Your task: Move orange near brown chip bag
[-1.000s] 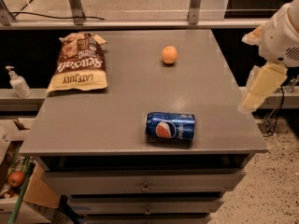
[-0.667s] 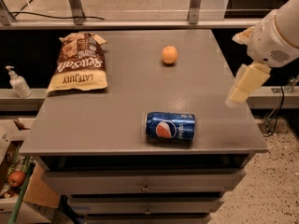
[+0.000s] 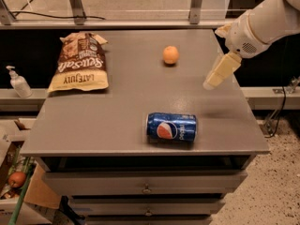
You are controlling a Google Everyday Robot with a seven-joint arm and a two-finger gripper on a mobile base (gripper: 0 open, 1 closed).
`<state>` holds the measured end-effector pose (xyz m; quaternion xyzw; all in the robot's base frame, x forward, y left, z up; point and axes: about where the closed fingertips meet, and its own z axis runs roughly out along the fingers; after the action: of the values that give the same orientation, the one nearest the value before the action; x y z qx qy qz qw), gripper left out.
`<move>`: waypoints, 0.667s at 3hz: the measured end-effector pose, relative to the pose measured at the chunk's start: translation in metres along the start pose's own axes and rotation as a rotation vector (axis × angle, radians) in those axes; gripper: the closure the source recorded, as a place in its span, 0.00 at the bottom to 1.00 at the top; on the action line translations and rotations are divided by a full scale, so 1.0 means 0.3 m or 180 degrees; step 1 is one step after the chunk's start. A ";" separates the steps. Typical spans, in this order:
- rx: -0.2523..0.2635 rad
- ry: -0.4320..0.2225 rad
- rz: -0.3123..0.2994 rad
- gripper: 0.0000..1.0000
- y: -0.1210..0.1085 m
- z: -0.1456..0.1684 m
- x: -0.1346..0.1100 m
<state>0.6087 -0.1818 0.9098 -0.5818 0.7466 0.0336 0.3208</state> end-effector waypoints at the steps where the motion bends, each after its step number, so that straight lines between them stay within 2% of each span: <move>1: -0.0020 -0.0128 0.0170 0.00 -0.077 0.082 -0.018; 2: -0.0068 -0.0208 0.0385 0.00 -0.135 0.159 -0.034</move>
Offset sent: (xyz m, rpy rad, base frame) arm 0.0912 0.0221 -0.0285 0.1836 0.0864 -0.1217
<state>0.6670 -0.1661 0.8903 -0.5377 0.7691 0.0798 0.3361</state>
